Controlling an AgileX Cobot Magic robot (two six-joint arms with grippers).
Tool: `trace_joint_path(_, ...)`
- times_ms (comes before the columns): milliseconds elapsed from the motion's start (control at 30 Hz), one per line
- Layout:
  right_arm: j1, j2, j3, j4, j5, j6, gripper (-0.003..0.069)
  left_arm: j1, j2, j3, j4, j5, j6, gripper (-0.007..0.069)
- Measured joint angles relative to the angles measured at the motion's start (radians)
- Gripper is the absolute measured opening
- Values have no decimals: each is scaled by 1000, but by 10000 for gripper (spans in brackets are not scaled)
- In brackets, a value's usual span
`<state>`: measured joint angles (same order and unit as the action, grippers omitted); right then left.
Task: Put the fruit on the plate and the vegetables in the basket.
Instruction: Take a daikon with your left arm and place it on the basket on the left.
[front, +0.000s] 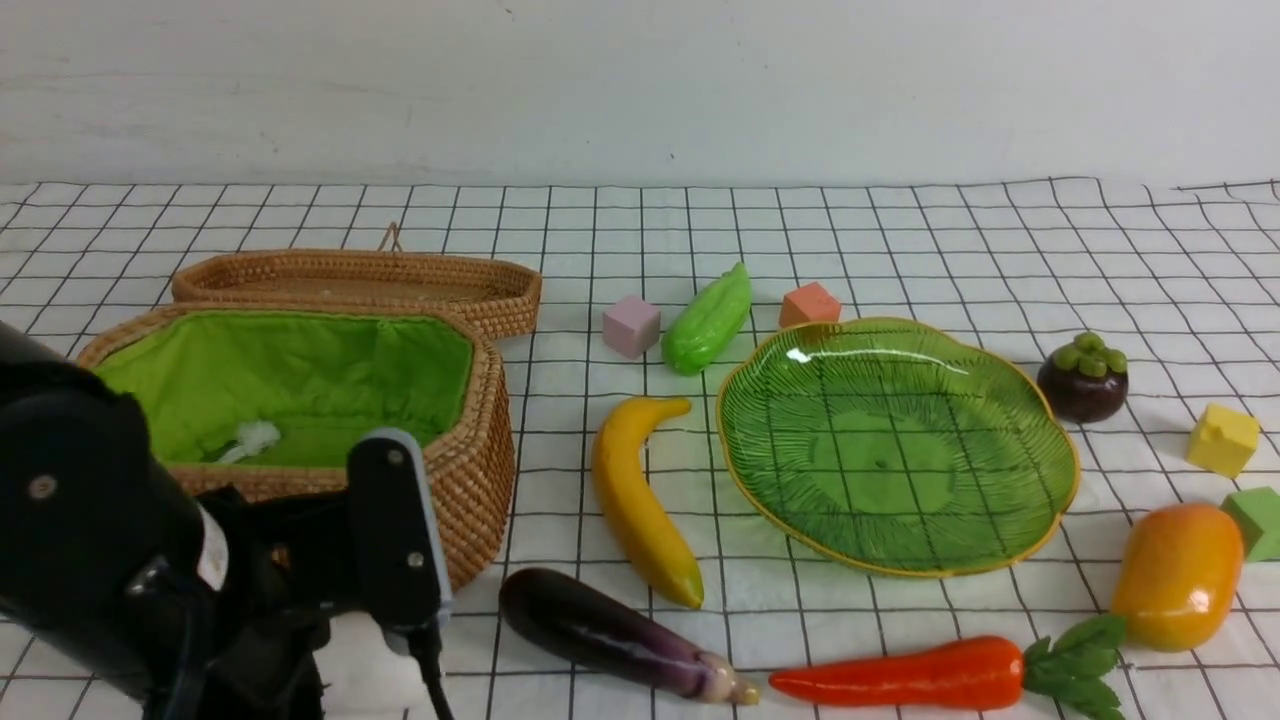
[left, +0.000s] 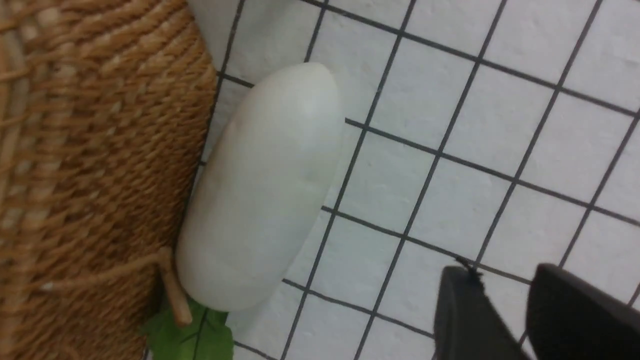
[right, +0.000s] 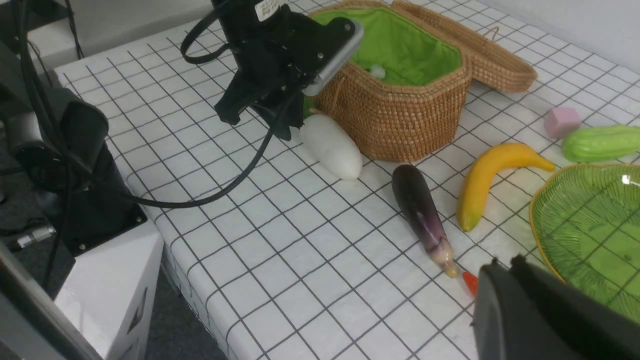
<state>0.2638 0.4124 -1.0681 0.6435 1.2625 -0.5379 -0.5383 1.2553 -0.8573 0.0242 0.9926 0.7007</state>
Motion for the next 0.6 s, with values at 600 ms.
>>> trace_joint_path(600, 0, 0, 5, -29, 0, -1, 49, 0, 294, -7, 196, -241, 31, 565)
